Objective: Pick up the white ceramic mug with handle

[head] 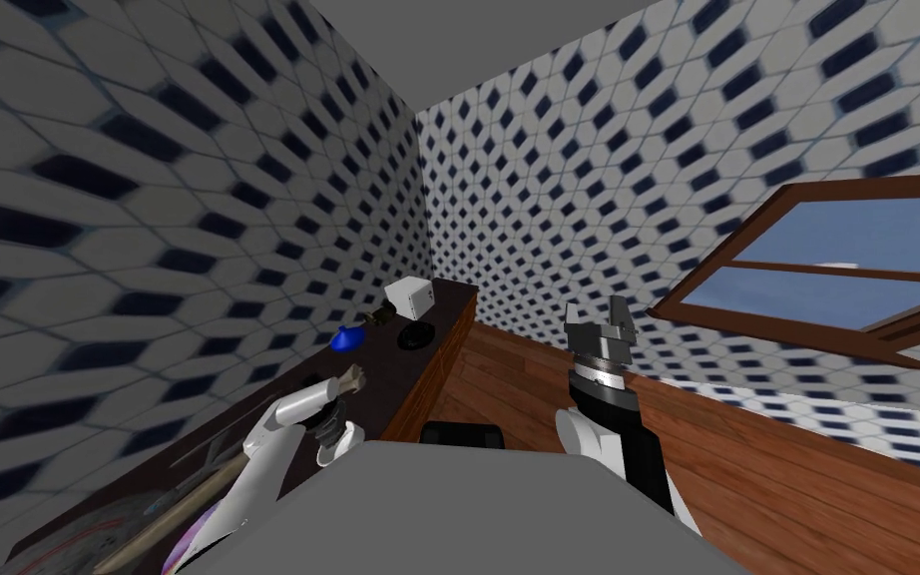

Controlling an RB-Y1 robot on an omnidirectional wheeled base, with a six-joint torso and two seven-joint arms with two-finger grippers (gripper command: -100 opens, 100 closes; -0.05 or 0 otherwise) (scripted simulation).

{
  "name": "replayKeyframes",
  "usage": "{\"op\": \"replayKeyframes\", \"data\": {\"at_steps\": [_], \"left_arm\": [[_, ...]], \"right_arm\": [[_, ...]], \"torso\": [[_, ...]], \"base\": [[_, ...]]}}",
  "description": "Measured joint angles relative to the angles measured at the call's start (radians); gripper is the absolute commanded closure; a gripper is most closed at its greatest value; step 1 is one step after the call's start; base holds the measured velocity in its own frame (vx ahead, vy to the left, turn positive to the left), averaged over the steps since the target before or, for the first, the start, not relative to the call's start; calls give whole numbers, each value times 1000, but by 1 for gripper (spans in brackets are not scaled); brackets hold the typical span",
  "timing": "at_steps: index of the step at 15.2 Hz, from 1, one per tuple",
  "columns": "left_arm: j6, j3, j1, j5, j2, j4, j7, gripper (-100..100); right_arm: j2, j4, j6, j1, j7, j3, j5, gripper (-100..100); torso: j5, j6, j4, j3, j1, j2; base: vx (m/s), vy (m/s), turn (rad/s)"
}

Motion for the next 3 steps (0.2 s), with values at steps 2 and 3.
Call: {"op": "replayKeyframes", "data": {"at_steps": [2,3], "left_arm": [[22,7,0,4,8,-19,0,100],[37,11,5,7,9,-37,0,100]], "right_arm": [[0,0,0,0,0,0,0,0],[0,0,0,0,0,0,0,0]], "torso": [[0,0,0,0,-1,0],[-1,0,0,0,-1,0]], "base": [[0,-18,-10],[1,-10,-1]]}}
